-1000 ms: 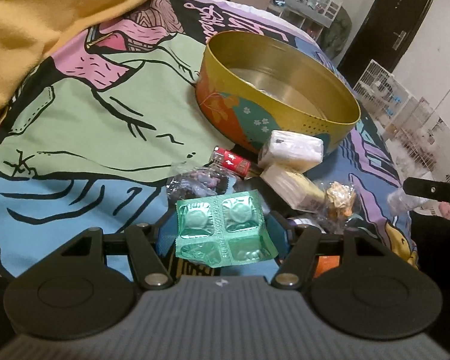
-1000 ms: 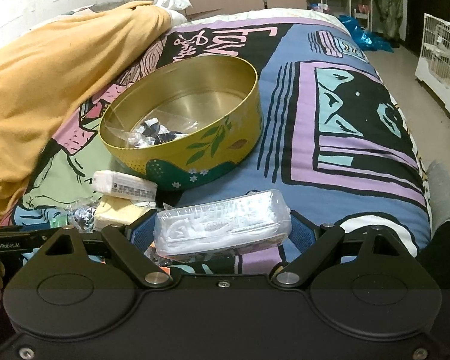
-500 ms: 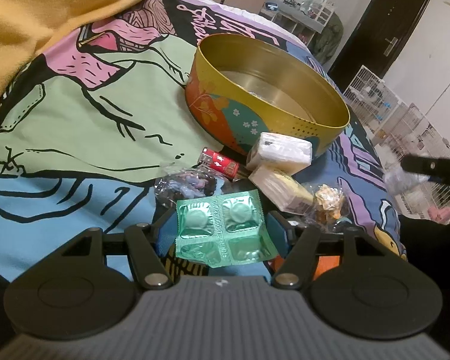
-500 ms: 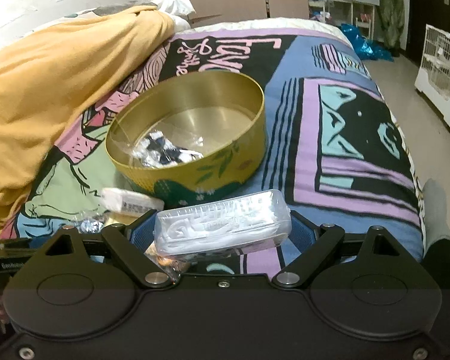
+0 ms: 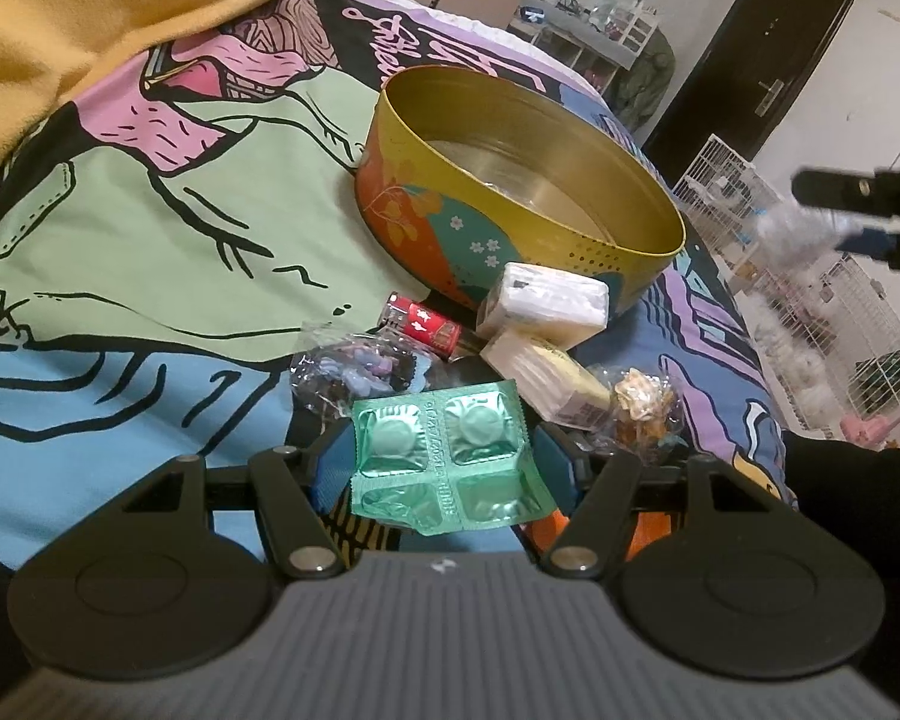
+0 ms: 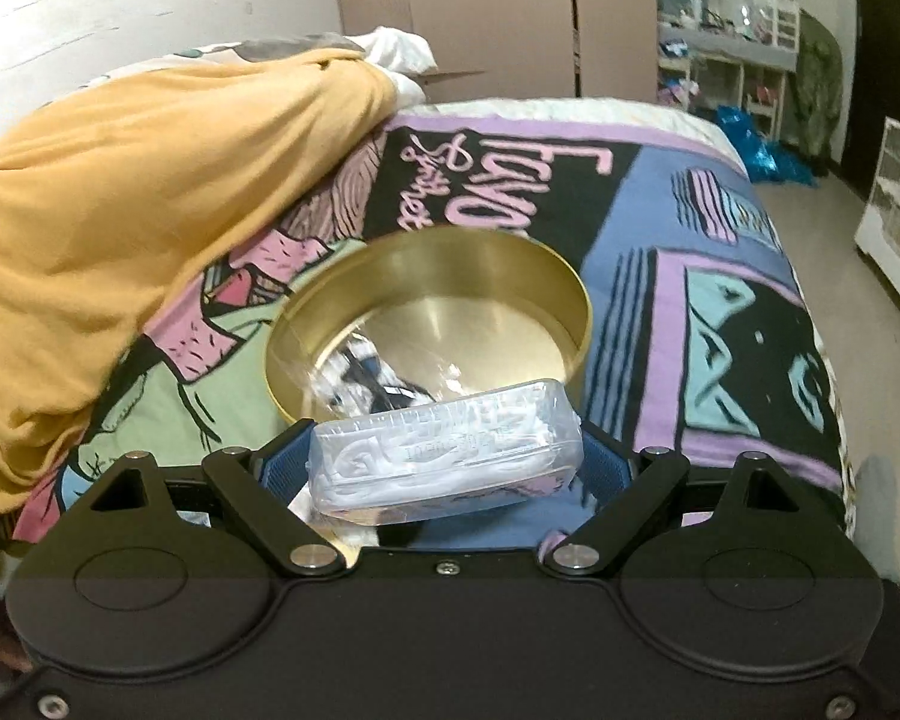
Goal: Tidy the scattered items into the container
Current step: 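Lower the floss box into the tin and open the right tool while the left holds the blister pack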
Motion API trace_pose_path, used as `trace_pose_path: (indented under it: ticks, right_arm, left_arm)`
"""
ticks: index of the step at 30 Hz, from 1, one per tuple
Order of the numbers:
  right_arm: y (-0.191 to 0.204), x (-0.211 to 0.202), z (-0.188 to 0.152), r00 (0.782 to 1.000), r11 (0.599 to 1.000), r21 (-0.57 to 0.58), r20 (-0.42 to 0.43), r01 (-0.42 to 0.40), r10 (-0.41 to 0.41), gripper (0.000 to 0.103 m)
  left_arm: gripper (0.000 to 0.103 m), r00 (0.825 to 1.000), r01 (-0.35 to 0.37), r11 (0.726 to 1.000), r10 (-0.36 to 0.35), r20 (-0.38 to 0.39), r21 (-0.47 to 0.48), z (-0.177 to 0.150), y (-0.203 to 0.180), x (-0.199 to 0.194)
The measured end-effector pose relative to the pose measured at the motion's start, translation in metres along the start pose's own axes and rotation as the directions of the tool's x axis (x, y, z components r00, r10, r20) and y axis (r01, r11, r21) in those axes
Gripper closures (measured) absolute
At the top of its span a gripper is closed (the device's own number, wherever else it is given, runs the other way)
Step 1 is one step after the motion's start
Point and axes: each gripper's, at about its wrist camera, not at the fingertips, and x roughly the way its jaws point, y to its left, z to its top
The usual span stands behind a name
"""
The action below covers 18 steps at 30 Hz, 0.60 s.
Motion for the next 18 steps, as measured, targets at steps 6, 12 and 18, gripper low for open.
trace_pose_path:
  ticks: [6, 12, 18]
  right_arm:
    - [0.023, 0.015, 0.018, 1.000, 0.998, -0.062, -0.001, -0.008, 0.008, 0.014]
    - [0.041, 0.038, 0.030, 1.000, 0.995, -0.105, -0.025, 0.001, -0.004, 0.014]
    - [0.049, 0.056, 0.042, 0.999, 0.993, -0.116, -0.035, 0.015, -0.019, 0.014]
  left_arm:
    - [0.036, 1.000, 0.009, 1.000, -0.009, 0.011, -0.017, 0.001, 0.002, -0.001]
    - [0.036, 1.000, 0.016, 0.999, -0.016, 0.015, -0.027, 0.001, 0.004, -0.002]
    - [0.036, 1.000, 0.023, 0.999, -0.022, 0.019, -0.037, 0.001, 0.005, -0.003]
